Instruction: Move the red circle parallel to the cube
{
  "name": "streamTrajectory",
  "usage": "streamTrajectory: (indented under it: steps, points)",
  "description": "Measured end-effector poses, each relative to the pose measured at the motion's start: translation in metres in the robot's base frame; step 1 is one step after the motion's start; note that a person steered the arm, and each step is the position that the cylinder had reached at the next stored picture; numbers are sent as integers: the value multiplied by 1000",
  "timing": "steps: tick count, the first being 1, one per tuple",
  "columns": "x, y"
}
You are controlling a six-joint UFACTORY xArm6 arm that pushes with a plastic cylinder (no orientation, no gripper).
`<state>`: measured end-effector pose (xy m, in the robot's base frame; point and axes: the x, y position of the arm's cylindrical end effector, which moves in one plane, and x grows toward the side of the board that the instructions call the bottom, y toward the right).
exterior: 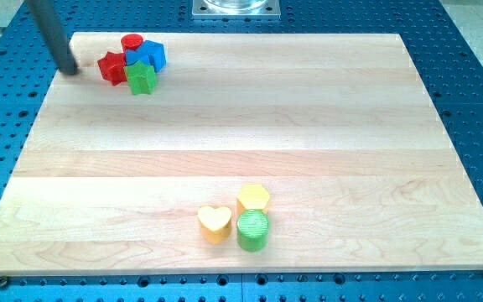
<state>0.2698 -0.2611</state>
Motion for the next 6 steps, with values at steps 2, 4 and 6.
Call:
streamTrajectory:
  steps: [2,4,6]
  points:
    - [-32,64]
    - [-36,134]
    - [15,233]
